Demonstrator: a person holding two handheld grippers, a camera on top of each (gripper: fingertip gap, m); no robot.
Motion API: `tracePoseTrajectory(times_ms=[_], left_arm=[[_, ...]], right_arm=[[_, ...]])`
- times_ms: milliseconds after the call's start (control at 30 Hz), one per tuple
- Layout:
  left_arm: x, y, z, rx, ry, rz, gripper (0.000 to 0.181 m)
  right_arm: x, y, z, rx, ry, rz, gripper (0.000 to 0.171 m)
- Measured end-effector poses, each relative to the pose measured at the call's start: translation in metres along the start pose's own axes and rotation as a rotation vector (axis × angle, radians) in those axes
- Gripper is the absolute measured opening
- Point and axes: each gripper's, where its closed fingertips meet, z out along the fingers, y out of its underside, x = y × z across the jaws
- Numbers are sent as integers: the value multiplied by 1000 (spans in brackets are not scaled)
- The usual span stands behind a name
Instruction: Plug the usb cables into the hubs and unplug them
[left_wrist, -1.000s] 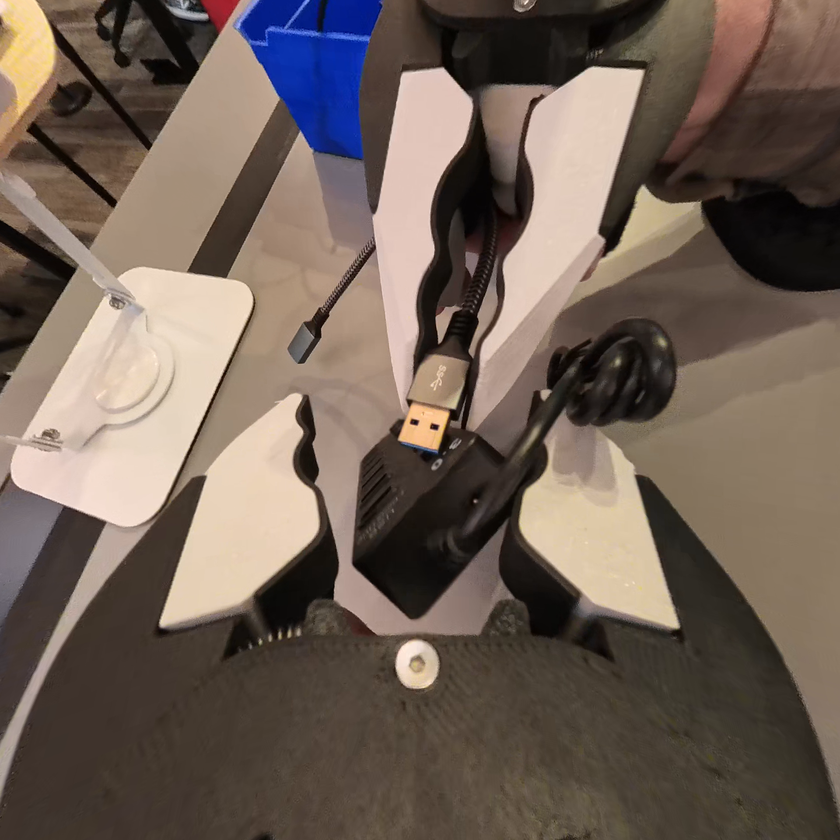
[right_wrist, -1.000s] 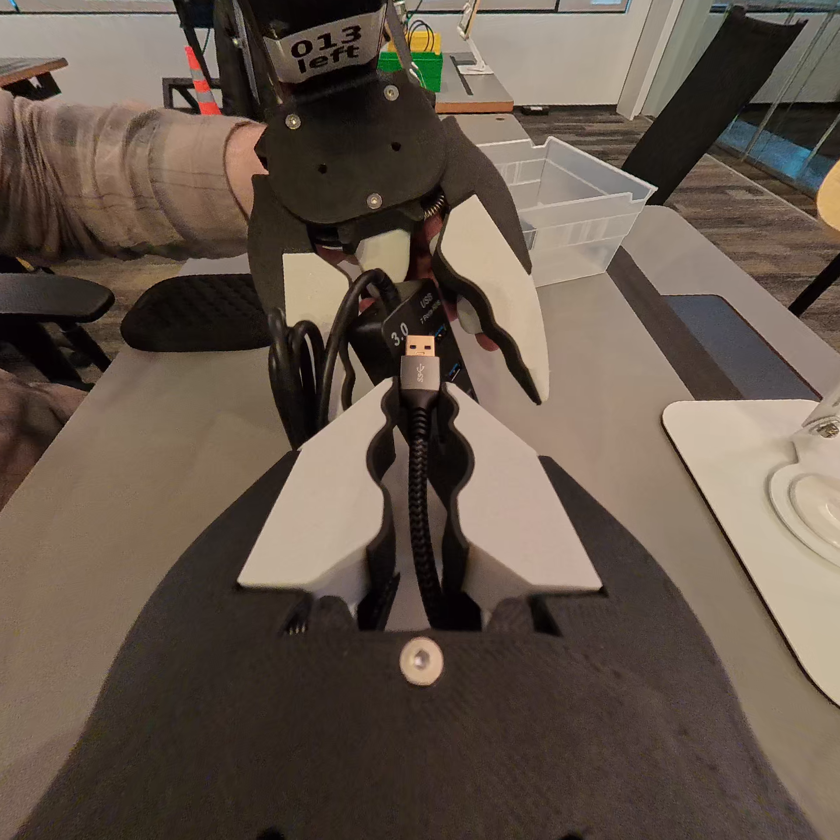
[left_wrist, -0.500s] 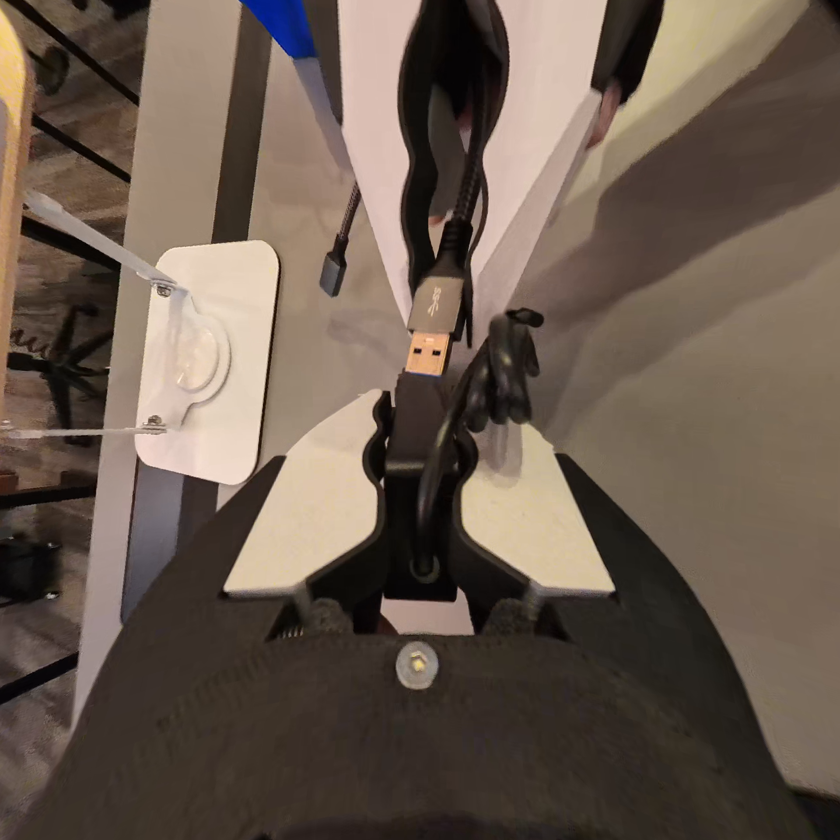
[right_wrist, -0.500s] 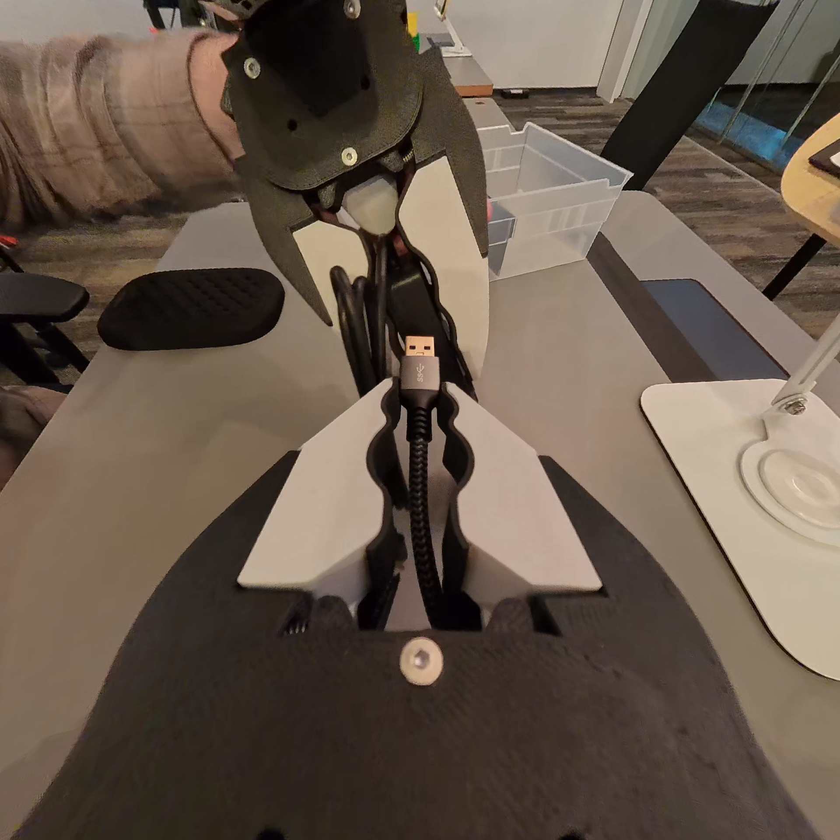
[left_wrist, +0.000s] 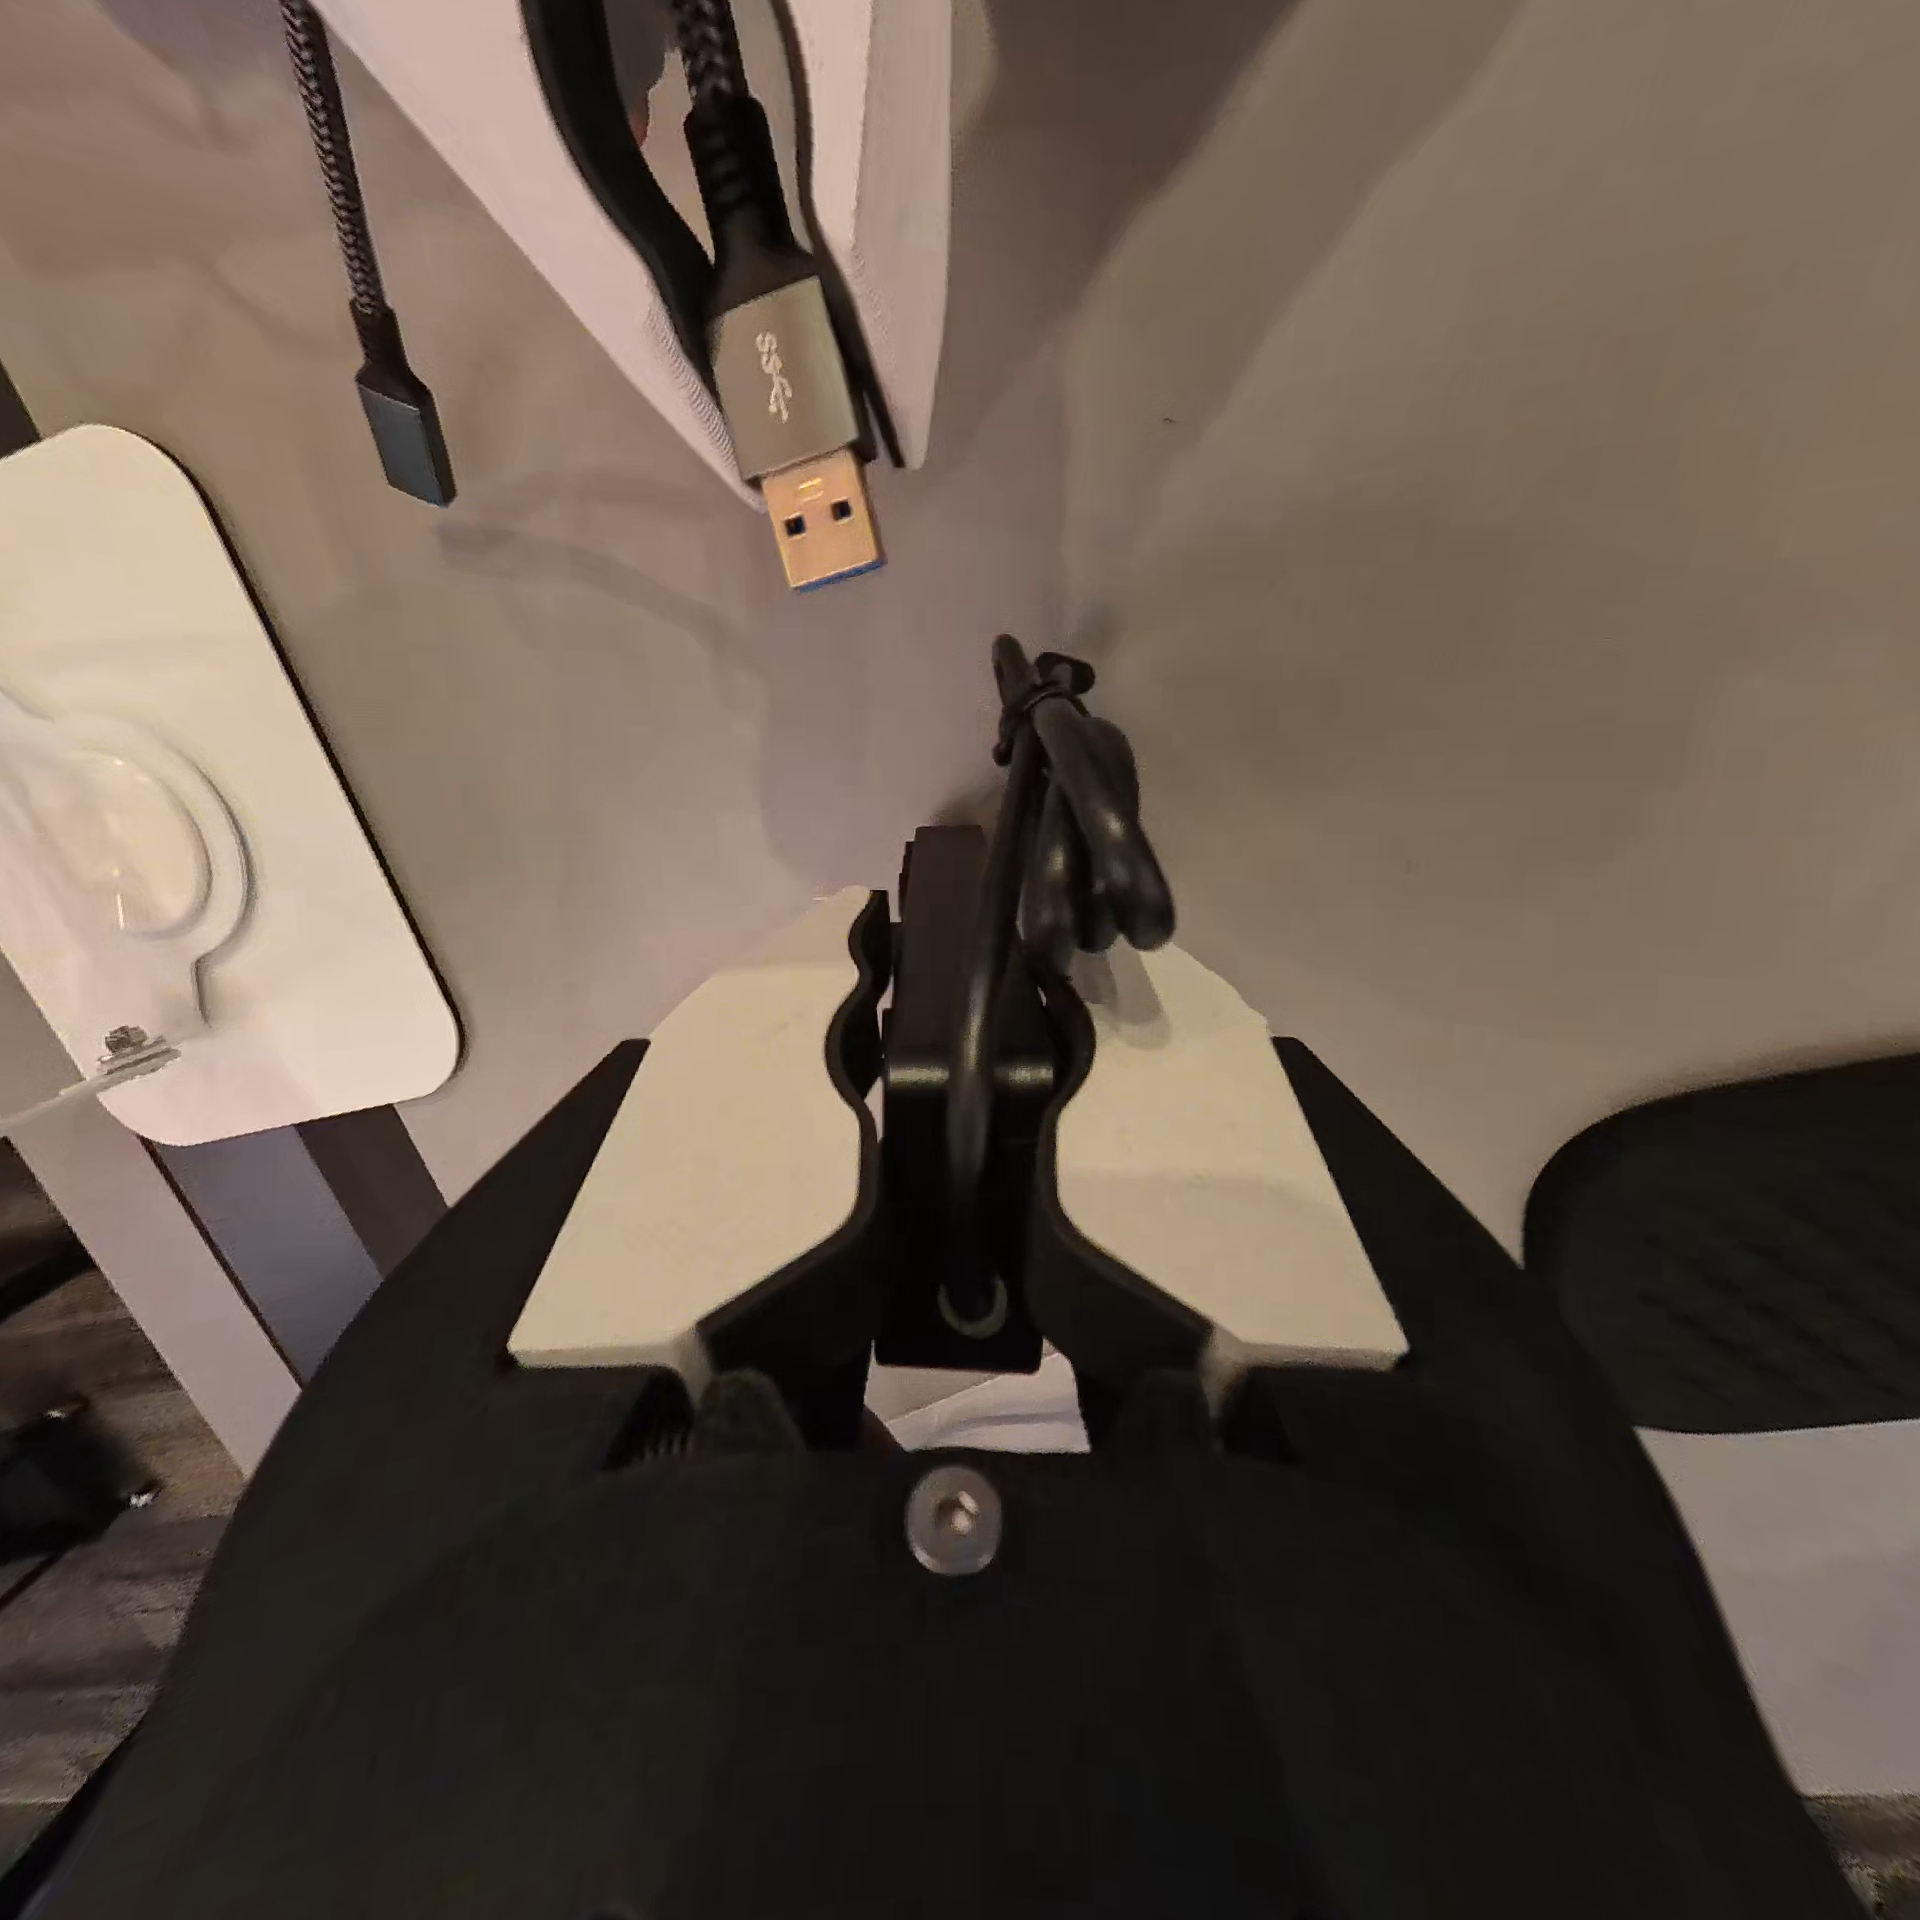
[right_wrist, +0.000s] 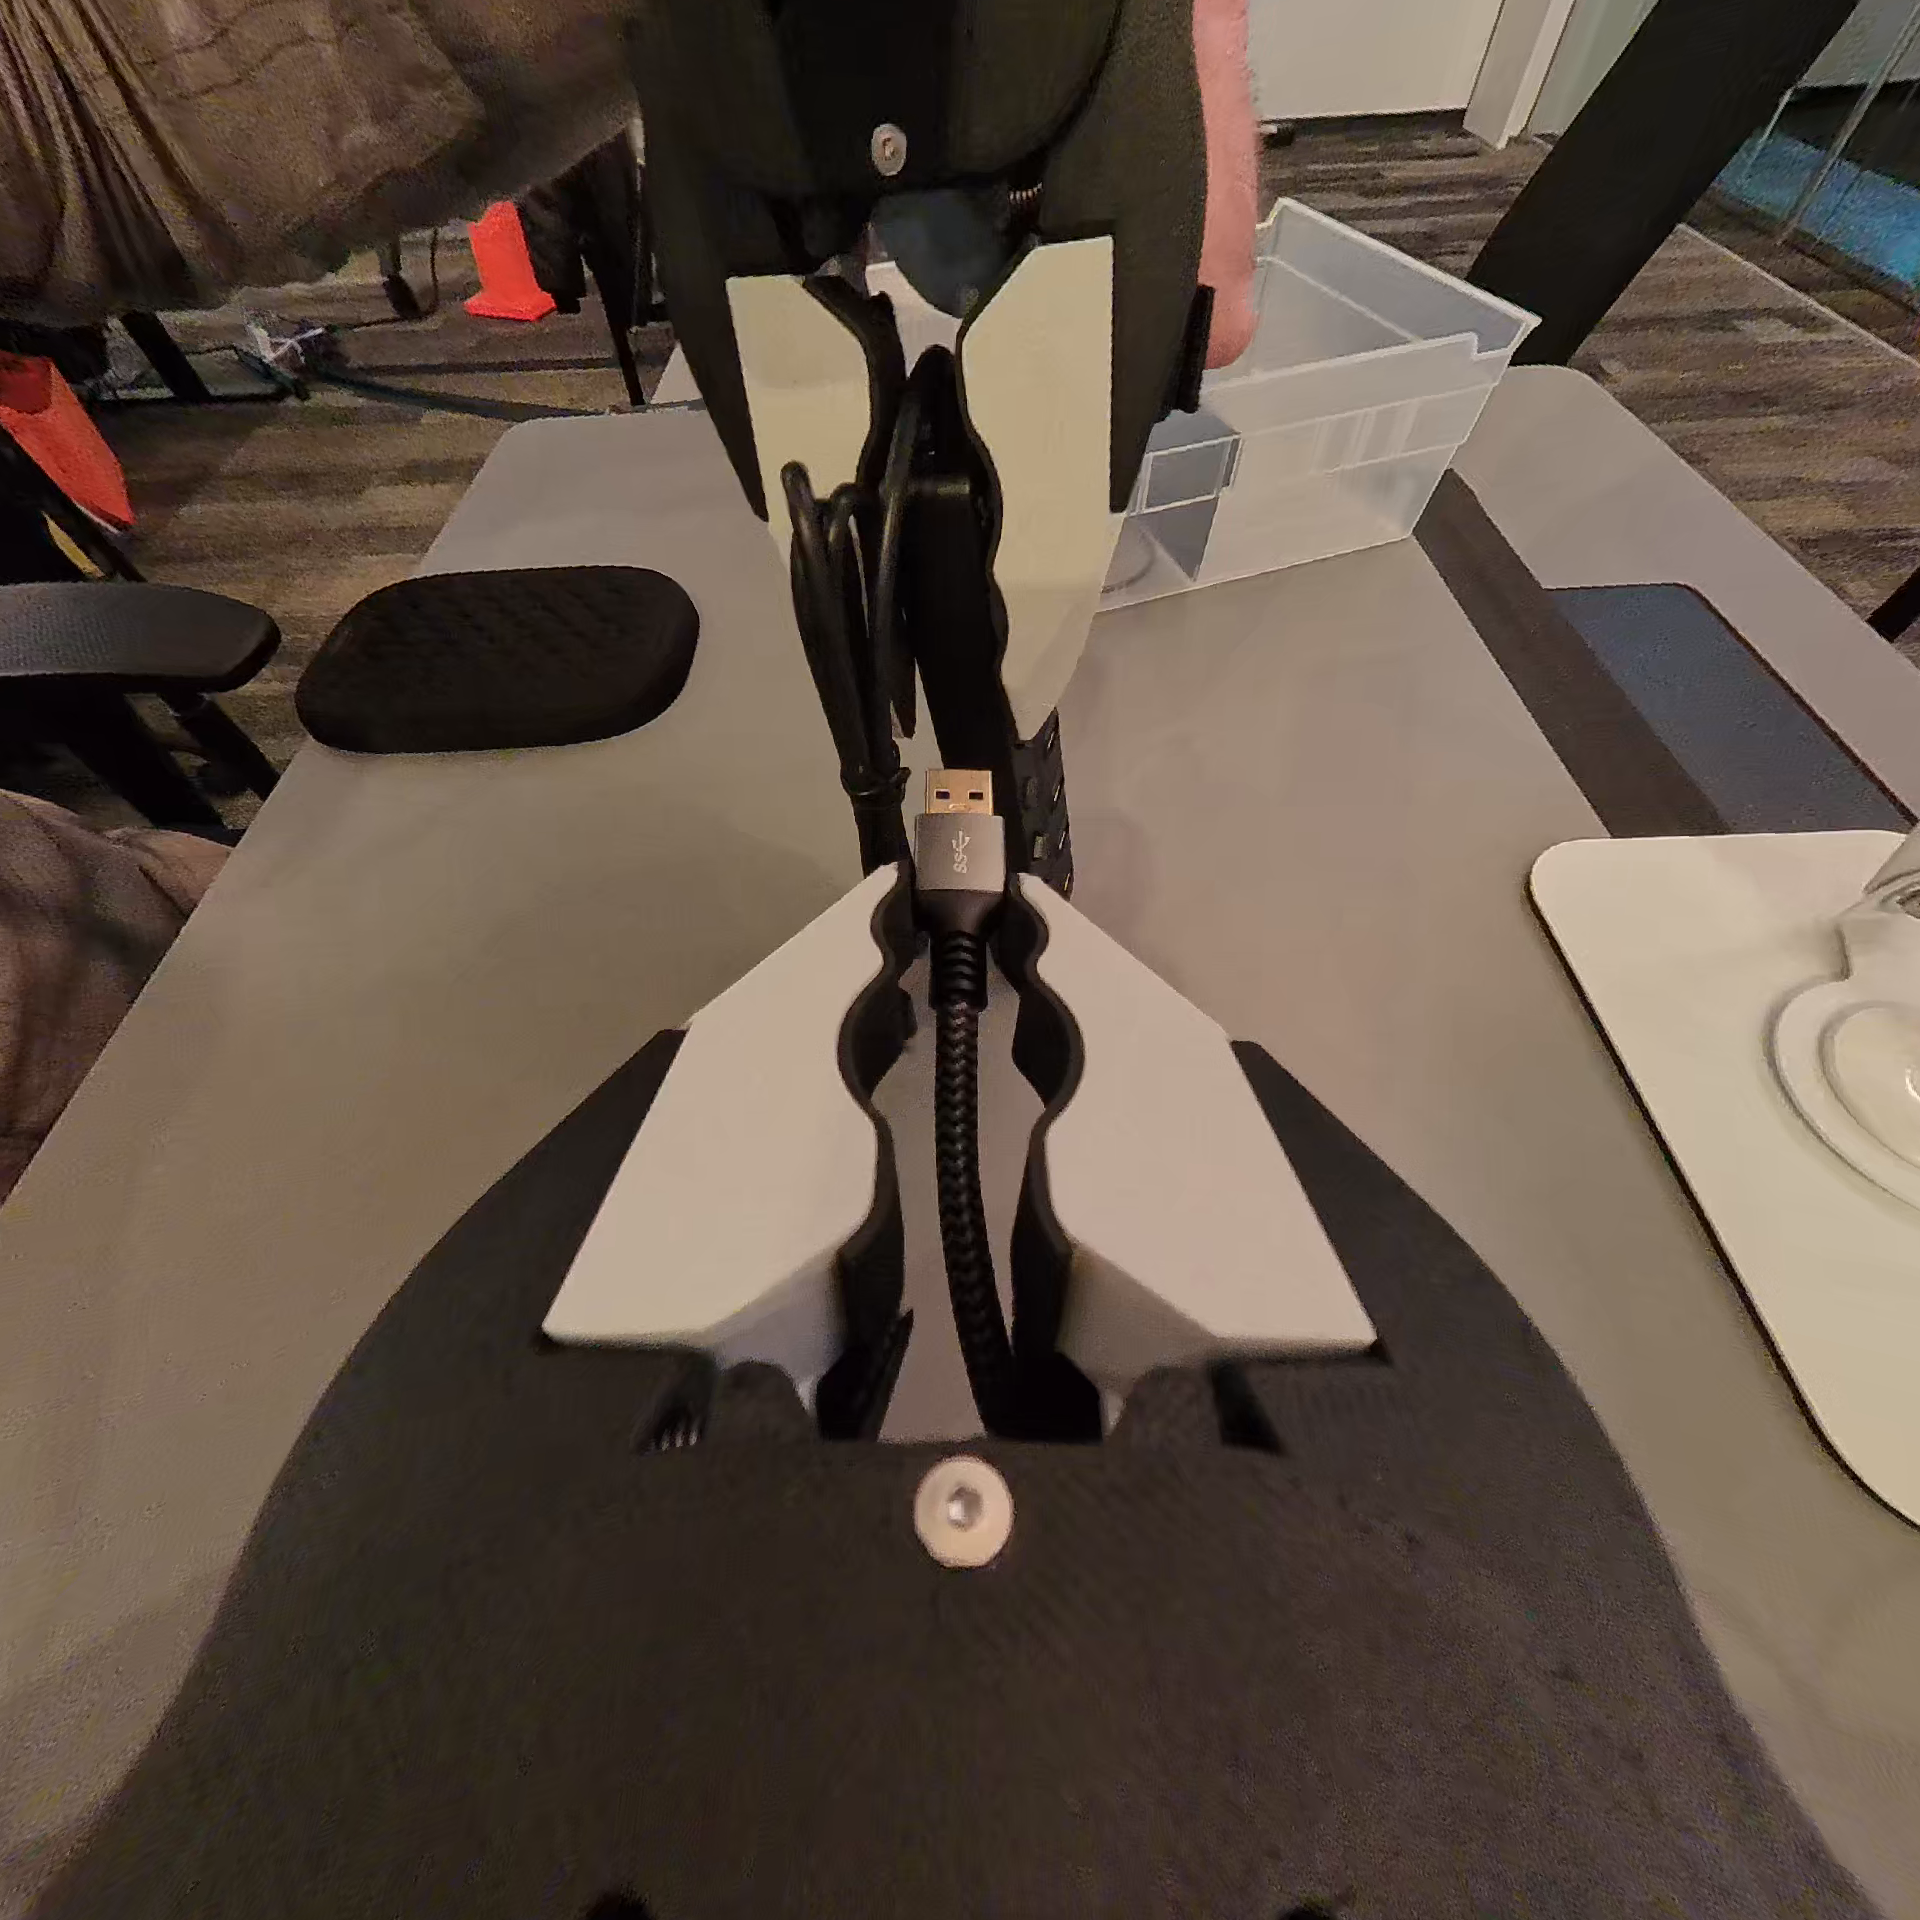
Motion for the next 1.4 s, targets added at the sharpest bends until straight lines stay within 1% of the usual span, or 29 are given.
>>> tracePoseTrajectory(times_ms=[67, 100, 133, 167, 200, 300, 367, 400, 433, 500, 600, 633, 733, 767, 833, 1033, 1133, 1200, 1400], left_arm=[[-4, 3, -1, -18, -22, -1, 29], [-9, 5, -1, -27, -57, -14, 35], [-12, 6, -2, -33, -75, -35, 36], [-16, 7, -3, -30, -95, -61, 41], [-23, 7, -5, -19, -130, -95, 50], [-29, 16, -7, -26, -162, -151, 60], [-33, 17, -10, -9, -202, -152, 52], [-31, 18, -10, -8, -200, -155, 49], [-31, 18, -11, -3, -208, -152, 41], [-27, 13, -12, 36, -211, -150, 33], [-27, 17, -12, 28, -261, -125, 28], [-27, 19, -12, 30, -271, -122, 28], [-21, 13, -12, 88, -216, -177, 26], [-23, 12, -13, 101, -222, -187, 26], [-22, 10, -13, 121, -224, -167, 26], [-8, -2, -13, 212, -128, -87, 26], [-7, 5, -9, 209, -128, -106, 28], [-8, 16, -8, 164, -165, -102, 36], [-7, 33, -10, 107, -220, -107, 34]], right_arm=[[-1, 1, 0, -1, -5, 2, 13], [0, 1, 0, -1, -5, 2, 13], [0, 1, 1, -1, -6, 3, 13], [0, 1, 1, -2, -6, 3, 13], [0, 1, 1, -1, -6, 4, 13], [-1, 0, 1, 2, -10, 5, 13], [-1, 0, 1, 1, -10, 5, 13], [-1, 1, 2, 1, -11, 5, 13], [-1, 1, 2, 1, -11, 6, 13], [-1, 1, 2, 0, -11, 8, 13], [-2, 3, 4, -5, -17, 10, 13], [-3, 3, 4, -7, -23, 9, 13], [-6, 2, 5, -12, -31, 5, 13], [-7, 3, 5, -13, -33, 2, 13], [-7, 3, 5, -16, -35, 4, 13], [-9, 5, 4, -23, -52, 6, 13], [-10, 7, 4, -30, -58, 8, 13], [-11, 7, 5, -30, -63, 8, 13], [-13, 9, 8, -38, -70, 8, 13]])
